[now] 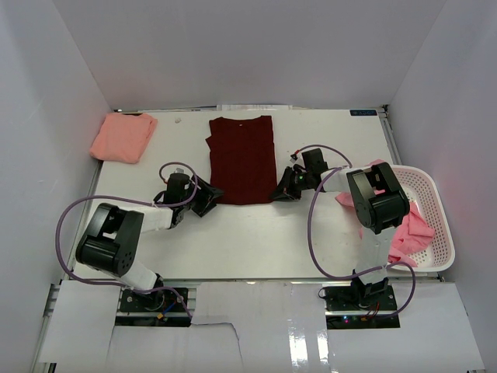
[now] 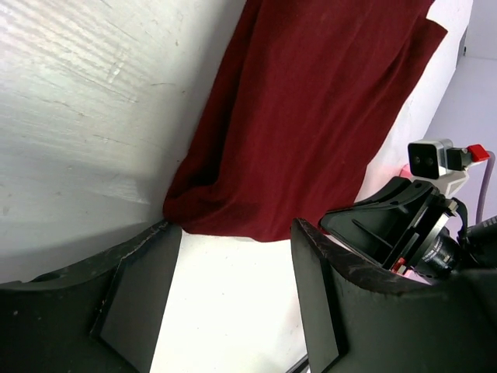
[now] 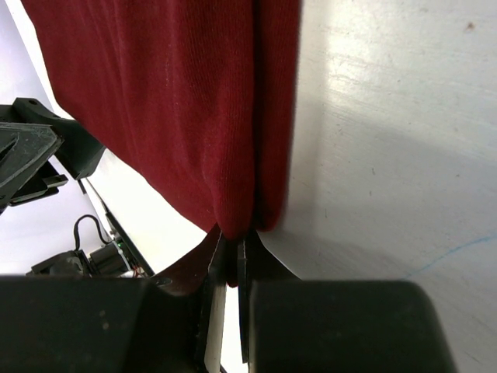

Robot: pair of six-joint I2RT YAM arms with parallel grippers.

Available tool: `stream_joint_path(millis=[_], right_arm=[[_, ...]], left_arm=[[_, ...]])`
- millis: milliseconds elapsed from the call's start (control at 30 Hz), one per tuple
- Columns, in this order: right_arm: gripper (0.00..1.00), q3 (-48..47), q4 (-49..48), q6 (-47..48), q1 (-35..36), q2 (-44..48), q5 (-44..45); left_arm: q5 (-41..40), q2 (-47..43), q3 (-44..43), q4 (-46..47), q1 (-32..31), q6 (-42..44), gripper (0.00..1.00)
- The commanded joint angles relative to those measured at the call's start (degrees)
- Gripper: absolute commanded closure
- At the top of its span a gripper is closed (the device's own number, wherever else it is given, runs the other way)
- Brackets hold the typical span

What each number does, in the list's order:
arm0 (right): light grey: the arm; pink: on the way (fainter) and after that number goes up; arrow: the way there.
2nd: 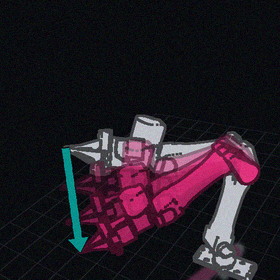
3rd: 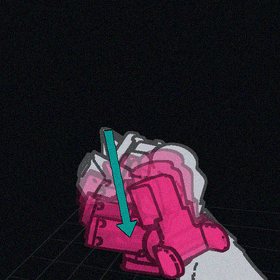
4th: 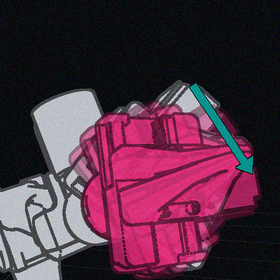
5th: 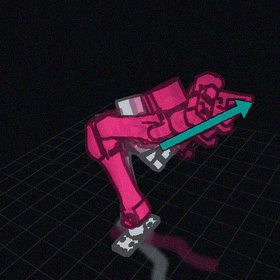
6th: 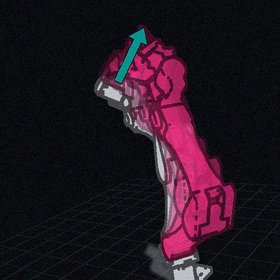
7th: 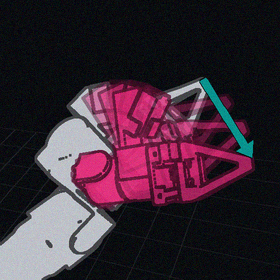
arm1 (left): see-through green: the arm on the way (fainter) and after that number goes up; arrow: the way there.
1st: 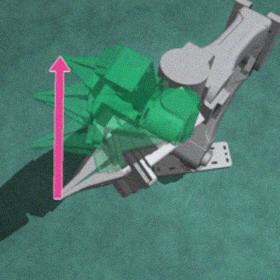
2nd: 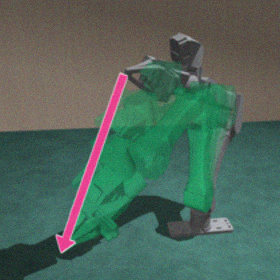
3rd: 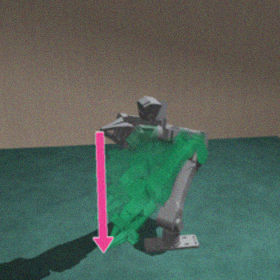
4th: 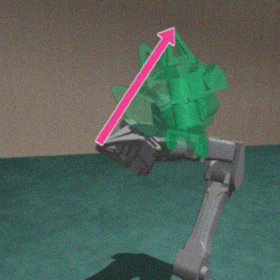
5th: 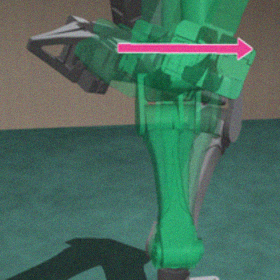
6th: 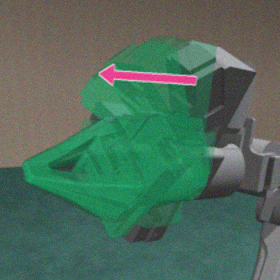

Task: Fold and stack the t-shirts
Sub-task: Grab one side of the 2/3 rectangular tshirt with both arms

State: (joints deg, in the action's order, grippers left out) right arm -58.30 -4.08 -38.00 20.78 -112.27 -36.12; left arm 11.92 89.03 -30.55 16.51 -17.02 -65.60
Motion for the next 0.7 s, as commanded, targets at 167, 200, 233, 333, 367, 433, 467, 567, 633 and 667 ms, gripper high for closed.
stream_joint_path(millis=[167, 200, 233, 333, 367, 433, 467, 567, 633, 667], right_arm=[[0.92, -0.8, -0.6, 0.9, 0.4, -1.4, 1.5], [0.92, -0.8, -0.6, 1.0, 0.4, -1.4, 1.4], [0.92, -0.8, -0.6, 1.0, 0.4, -1.4, 1.4], [0.92, -0.6, -0.5, 1.1, 0.4, -1.2, 1.3], [0.92, -0.6, -0.5, 1.2, 0.4, -1.2, 1.3], [0.92, -0.6, -0.6, 1.3, 0.4, -1.1, 1.3], [0.92, -0.6, -0.5, 1.3, 0.4, -1.1, 1.3], [0.92, -0.5, -0.6, 1.3, 0.4, -1.1, 1.1], [0.92, -0.3, -0.5, 1.4, 0.4, -1.0, 1.1], [0.92, -0.3, -0.6, 1.5, 0.4, -0.9, 1.1]], left_arm=[[-8.2, 2.4, 4.5, -17.0, 0.1, 2.9, 0.31], [-8.2, 2.5, 4.4, -17.0, 0.1, 2.8, 0.33], [-8.2, 3.2, 4.3, -17.0, 0.2, 3.0, 0.34], [-8.1, 4.0, 3.8, -16.4, 0.5, 3.3, 0.52], [-8.1, 4.1, 4.0, -15.2, 0.6, 3.2, 0.59], [-8.1, 4.6, 4.3, -14.4, 0.8, 3.0, 0.63], [-8.2, 4.7, 4.2, -14.4, 1.3, 3.1, 0.63], [-9.0, 5.0, 4.0, -14.8, 1.7, 3.3, 0.63], [-9.2, 4.6, 4.4, -14.3, 1.8, 2.8, 0.63], [-9.3, 4.5, 4.6, -14.2, 1.7, 2.7, 0.63]])
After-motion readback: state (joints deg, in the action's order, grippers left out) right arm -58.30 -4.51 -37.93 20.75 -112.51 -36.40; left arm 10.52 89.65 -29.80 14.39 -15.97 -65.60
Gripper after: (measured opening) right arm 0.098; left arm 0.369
